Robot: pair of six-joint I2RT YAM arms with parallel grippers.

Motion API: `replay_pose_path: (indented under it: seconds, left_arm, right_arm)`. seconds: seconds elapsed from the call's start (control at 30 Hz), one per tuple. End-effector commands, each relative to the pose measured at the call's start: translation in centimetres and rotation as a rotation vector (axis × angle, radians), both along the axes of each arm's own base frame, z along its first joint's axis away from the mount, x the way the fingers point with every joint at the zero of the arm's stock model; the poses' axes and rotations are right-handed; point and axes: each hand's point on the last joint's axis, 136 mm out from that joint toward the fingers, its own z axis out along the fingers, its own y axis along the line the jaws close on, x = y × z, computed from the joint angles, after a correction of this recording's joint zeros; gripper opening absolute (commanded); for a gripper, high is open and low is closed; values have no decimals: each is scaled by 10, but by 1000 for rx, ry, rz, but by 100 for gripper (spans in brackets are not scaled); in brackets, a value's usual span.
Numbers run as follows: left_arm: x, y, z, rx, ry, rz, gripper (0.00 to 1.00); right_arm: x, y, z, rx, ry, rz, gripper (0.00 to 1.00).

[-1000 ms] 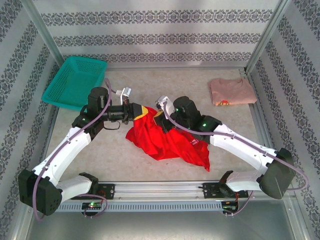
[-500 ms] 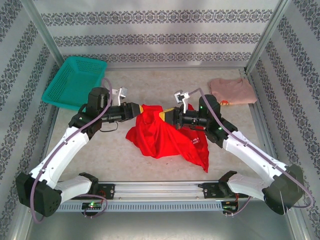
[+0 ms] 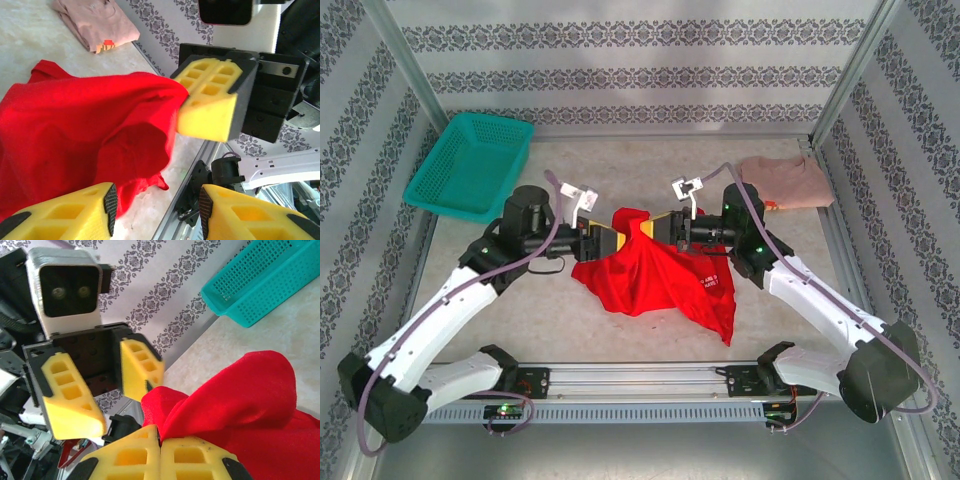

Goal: Fold the inside-out t-shirt

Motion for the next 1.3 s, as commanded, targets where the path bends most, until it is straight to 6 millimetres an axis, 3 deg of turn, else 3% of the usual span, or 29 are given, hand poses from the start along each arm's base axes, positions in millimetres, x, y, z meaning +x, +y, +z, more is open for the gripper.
replay_pose_path:
  seconds: [0.0, 0.13, 0.27, 0.4, 0.5, 0.6, 0.63, 0.67, 0.77, 1.03, 1.17, 1.27]
  left_arm:
    - [0, -14, 23, -75, -77, -69, 48]
    - [4, -23, 29, -120, -54, -94, 48]
    - [12, -26, 25, -112, -34, -86, 40]
    - [16, -31, 28, -137, -26, -94, 22]
    - [17, -33, 35, -166, -37, -99, 1]
    - [15, -30, 45, -178, -48, -77, 0]
    - [13, -28, 48, -171, -51, -65, 0]
    - [11, -27, 48, -143, -49, -43, 0]
    - [5, -29, 46, -34, -49, 21, 0]
    - [3, -43, 52, 41, 16, 144, 0]
    - [0, -55, 50, 26, 41, 103, 0]
    - [-4, -60, 53, -1, 41, 73, 0]
  right_arm:
    - [-8, -2, 6, 9, -50, 46, 0]
    - [-8, -2, 3, 4, -51, 44, 0]
    - [-8, -2, 2, 3, -55, 46, 0]
    - [-9, -3, 2, 1, -59, 45, 0]
    - [-9, -3, -2, -10, -58, 40, 0]
    - [7, -16, -17, -105, -27, -82, 0]
    - [15, -24, -24, -169, -22, -153, 4]
    - [26, -38, -30, -255, -12, -268, 22]
    - [19, -47, -24, -370, -150, -350, 40]
    - [-28, -16, -31, -367, -393, -230, 57]
    - [-23, -10, -26, -341, -440, -265, 61]
    - [-11, 1, -19, -334, -464, -270, 58]
